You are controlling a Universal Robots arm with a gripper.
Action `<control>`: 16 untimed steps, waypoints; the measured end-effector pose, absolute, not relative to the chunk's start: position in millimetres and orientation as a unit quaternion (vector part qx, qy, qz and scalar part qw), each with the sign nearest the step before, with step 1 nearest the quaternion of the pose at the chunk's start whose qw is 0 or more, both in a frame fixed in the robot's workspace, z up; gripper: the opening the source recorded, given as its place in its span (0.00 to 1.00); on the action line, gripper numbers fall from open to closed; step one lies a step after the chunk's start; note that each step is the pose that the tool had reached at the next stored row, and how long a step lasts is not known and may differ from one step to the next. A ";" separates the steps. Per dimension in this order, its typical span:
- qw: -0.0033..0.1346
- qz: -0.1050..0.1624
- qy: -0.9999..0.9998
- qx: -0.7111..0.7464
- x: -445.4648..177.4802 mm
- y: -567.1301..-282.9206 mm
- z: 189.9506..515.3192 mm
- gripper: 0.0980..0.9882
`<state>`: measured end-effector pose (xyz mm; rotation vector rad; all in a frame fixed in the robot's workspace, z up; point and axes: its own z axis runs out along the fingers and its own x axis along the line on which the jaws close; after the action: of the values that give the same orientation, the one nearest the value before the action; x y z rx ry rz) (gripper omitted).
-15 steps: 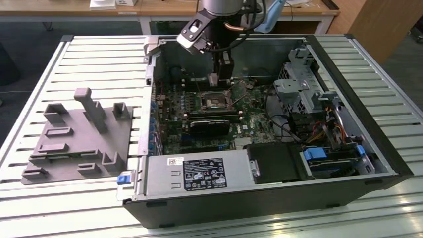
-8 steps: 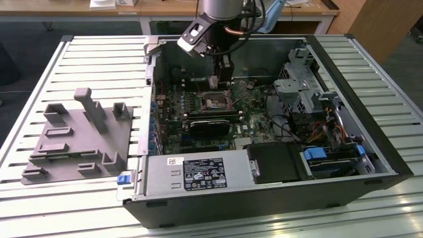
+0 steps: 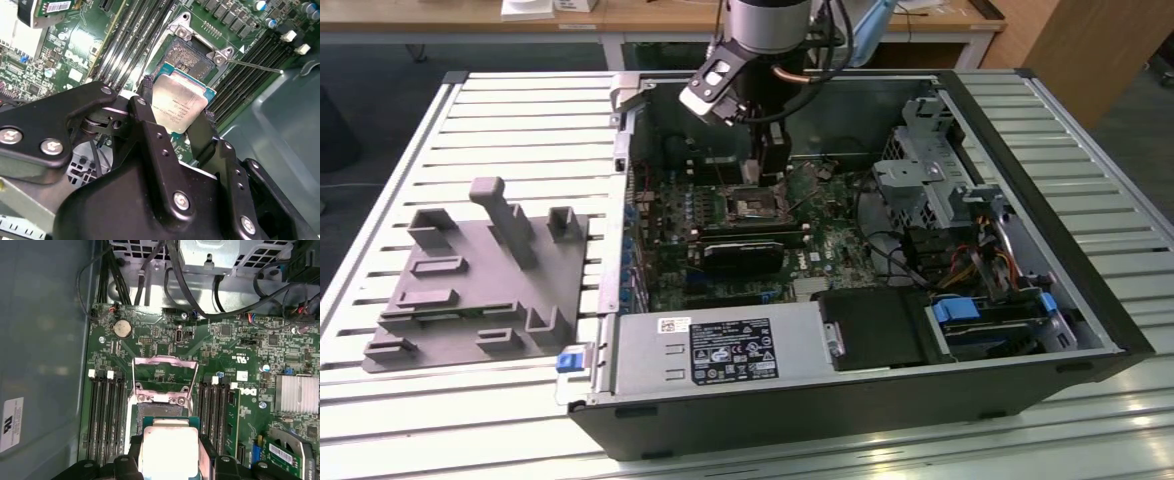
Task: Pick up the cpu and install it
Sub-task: 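Place the cpu into insertion slot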
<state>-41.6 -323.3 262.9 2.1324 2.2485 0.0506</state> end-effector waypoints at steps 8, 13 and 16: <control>0.021 0.016 0.725 0.688 -41.5 -323.2 251.0 0.48; 0.021 0.016 0.724 0.689 -41.6 -322.4 243.2 0.48; 0.021 0.016 0.723 0.690 -41.5 -322.1 237.7 0.48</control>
<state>-41.5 -322.1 237.7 2.1386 2.2427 0.0507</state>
